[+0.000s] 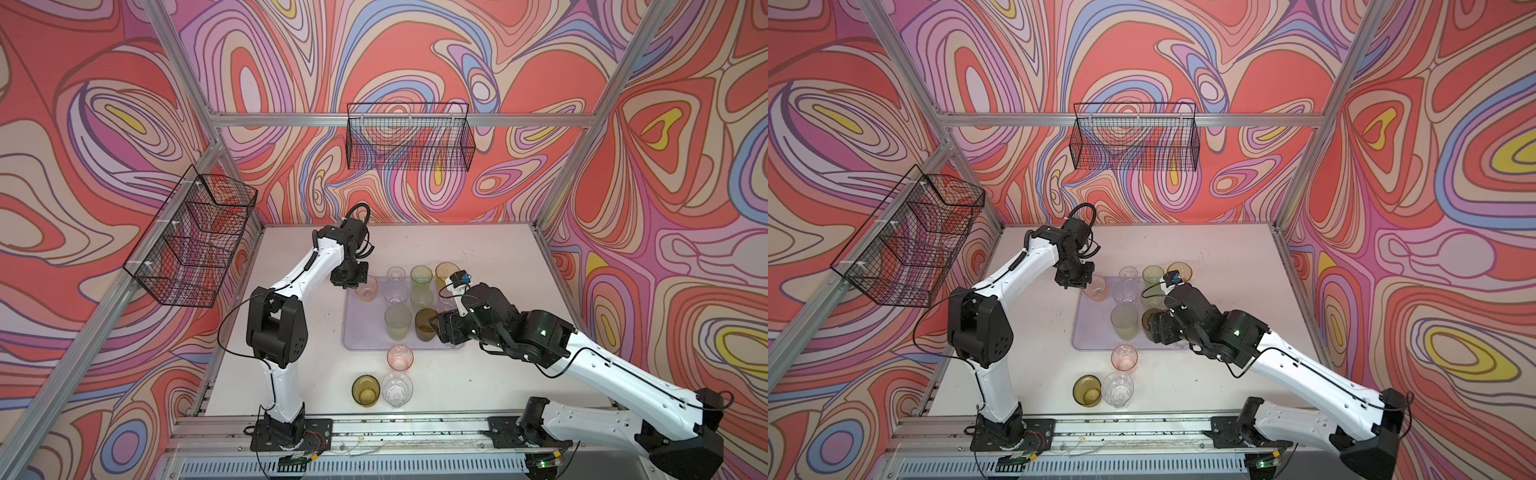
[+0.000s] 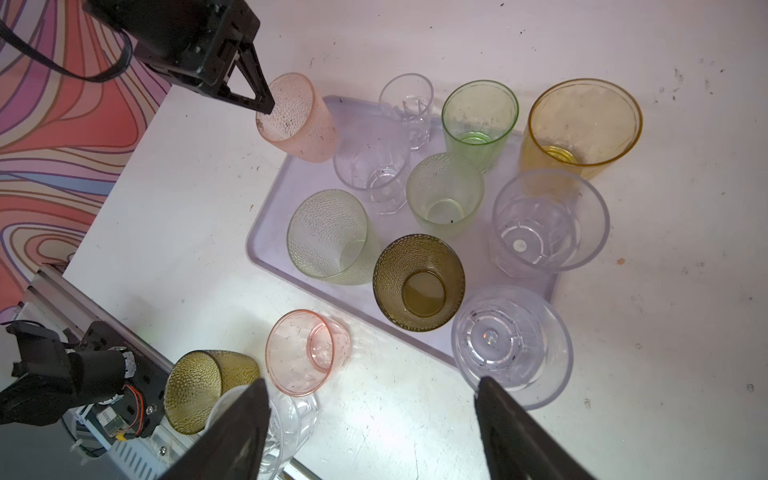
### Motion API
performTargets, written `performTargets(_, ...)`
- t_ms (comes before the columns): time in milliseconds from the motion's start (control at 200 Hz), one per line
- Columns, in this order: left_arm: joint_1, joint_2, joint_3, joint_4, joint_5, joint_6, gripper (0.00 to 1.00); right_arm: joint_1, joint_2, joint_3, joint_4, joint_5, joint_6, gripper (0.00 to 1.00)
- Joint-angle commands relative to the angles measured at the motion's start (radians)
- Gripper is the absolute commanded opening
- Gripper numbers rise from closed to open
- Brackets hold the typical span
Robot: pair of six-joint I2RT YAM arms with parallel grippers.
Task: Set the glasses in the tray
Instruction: 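Carry the pink glass to the tray's far corner while the right gripper shifts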
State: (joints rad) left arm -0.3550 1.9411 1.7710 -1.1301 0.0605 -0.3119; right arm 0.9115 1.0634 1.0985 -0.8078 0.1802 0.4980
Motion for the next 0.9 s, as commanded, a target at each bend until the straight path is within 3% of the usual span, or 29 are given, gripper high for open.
performTargets(0,0.014,0.041,0.073,-0.068,0.017,0.023,0.02,0.007,0.004,0.026,-0.018,0.037,-0.012,0.81)
performTargets(896,0.015,0.278,0.388,-0.208,0.036,0.019,0.04,0.010,0.014,0.026,-0.048,0.059,-0.012,0.81)
